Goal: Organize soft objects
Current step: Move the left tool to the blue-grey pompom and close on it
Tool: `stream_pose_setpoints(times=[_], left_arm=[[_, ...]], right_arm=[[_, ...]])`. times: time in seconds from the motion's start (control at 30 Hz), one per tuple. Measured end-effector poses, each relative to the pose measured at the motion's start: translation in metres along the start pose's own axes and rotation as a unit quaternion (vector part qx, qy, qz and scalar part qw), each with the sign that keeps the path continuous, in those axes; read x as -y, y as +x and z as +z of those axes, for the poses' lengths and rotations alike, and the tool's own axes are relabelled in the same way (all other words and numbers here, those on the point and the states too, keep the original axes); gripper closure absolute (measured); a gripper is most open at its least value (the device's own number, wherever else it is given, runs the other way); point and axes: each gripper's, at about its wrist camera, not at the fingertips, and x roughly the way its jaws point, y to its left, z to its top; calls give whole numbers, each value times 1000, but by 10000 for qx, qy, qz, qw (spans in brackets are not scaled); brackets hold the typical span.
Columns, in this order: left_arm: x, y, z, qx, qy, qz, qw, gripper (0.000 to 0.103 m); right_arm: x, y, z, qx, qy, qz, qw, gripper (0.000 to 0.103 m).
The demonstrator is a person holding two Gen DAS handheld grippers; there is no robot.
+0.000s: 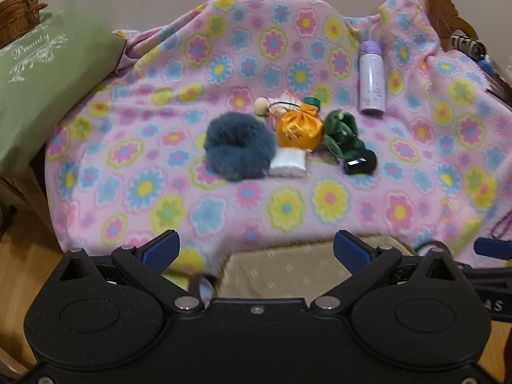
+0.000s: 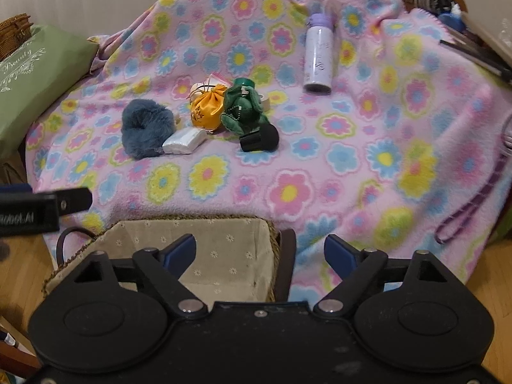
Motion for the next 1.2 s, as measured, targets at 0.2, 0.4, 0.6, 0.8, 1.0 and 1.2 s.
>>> stream_pose_setpoints(times=[0.2, 0.4, 0.6, 0.8, 1.0, 1.2], left_arm=[[-10, 37, 24, -187, 9, 18, 9998, 5], [-20, 73, 43, -328, -21, 39, 9995, 12], [-23, 106, 63, -214, 174, 83, 9996, 13], [-27, 134, 78, -138, 186, 14, 9997, 13], [-27, 165, 85, -315, 173, -8, 9994, 12], [-25, 191, 87, -453, 191, 46, 9988, 9]], right_arm=[[3, 23, 24, -111, 46, 136, 9998, 26], [6, 45, 53, -102, 28, 261, 9996, 27], [7, 71, 85, -124, -9, 343, 9993, 27], [6, 99, 112, -100, -148, 304, 9994, 27], [3, 133, 120, -239, -365, 318, 9985, 27], [-2, 170, 122, -472, -526, 183, 9973, 27]])
